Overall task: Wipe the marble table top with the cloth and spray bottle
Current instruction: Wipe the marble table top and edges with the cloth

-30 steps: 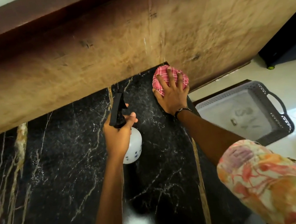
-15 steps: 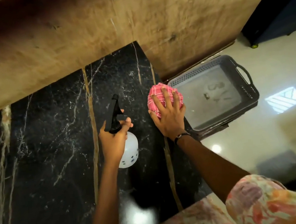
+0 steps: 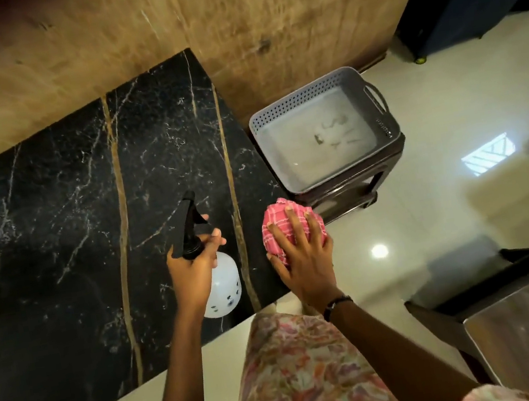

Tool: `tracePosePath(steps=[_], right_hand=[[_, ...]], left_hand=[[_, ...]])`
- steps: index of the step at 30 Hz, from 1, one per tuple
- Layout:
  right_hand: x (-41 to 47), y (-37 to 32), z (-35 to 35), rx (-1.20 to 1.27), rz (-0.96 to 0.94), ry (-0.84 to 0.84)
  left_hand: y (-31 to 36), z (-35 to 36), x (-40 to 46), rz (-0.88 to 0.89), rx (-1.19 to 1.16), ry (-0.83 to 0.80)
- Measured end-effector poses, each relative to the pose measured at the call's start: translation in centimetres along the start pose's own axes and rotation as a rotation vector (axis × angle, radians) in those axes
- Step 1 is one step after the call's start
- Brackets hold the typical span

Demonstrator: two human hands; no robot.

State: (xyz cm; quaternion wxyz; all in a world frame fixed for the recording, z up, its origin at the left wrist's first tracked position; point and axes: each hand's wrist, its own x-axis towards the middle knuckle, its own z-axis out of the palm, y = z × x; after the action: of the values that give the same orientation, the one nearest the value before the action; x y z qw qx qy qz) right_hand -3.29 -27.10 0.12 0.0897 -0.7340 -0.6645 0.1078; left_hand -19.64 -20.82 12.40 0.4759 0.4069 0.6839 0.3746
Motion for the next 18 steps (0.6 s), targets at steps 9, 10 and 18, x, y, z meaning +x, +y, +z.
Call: tracePosePath(steps=[9, 10, 18], right_hand=[[-5.1, 3.0, -0.5, 0.049, -0.111, -0.042], [-4.8, 2.8, -0.6, 0.081, -0.088, -0.051], [-2.4, 1.2, -1.3, 0.186, 0.188, -0.053]], left_hand=[[-0.5, 0.1, -4.2, -0.013, 0.002, 0.001], [-0.6, 0.0, -4.4, -0.013, 0.002, 0.008], [-1.5, -1.5, -5.9, -0.020, -0.031, 0.054]])
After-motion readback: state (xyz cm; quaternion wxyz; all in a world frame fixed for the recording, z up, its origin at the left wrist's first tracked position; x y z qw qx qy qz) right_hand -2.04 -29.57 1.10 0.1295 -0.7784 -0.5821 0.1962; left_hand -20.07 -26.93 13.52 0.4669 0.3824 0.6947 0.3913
